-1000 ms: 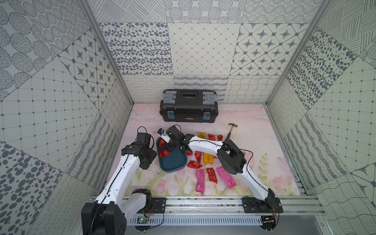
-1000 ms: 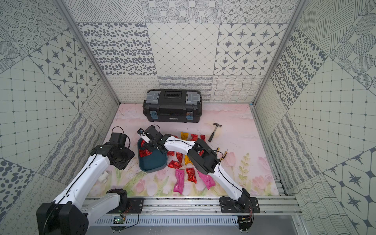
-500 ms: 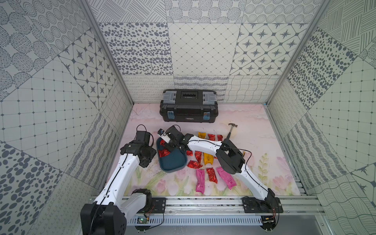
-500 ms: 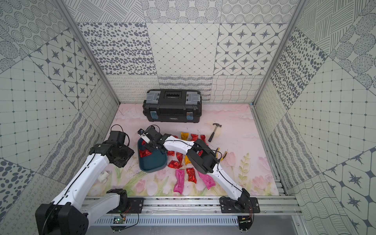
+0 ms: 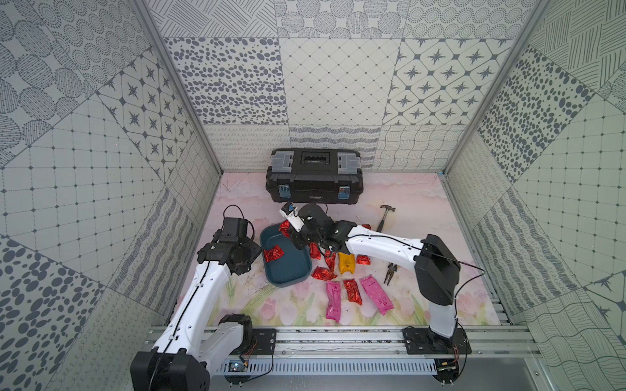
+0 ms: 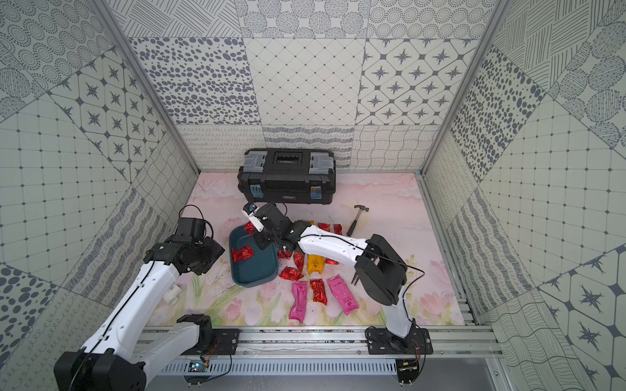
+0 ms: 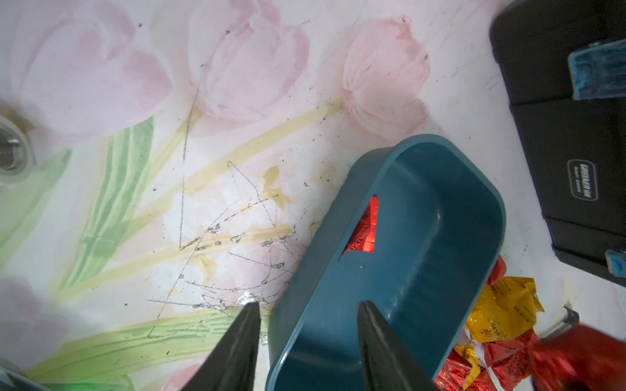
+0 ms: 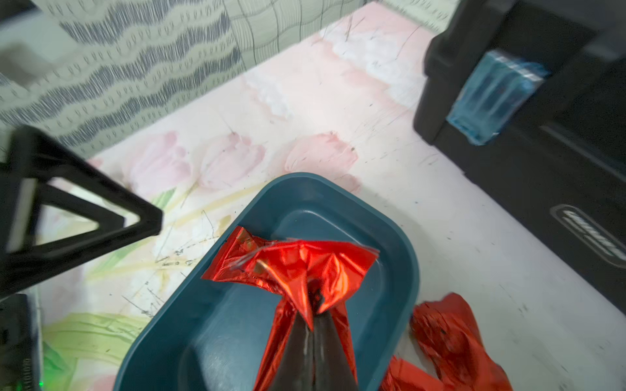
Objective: Take the tea bags out of the storage box
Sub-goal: Pick up the tea bag from the storage box, then place the tea bag at the center of the board.
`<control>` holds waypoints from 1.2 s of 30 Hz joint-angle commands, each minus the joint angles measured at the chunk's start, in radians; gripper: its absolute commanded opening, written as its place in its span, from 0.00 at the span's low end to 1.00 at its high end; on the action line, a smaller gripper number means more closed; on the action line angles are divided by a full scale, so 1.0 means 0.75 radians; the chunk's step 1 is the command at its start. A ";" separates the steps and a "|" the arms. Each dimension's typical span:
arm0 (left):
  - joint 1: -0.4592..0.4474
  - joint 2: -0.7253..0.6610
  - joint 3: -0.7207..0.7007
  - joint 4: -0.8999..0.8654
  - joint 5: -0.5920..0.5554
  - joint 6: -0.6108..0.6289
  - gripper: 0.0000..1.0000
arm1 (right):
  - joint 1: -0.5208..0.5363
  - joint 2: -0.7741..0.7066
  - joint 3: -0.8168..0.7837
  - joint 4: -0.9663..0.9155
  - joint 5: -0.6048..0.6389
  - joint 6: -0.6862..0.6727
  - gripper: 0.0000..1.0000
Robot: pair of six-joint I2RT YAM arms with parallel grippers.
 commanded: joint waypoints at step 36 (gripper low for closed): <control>0.013 0.003 -0.083 0.134 0.121 0.056 0.50 | -0.597 -0.762 -0.877 -0.510 0.067 0.840 0.45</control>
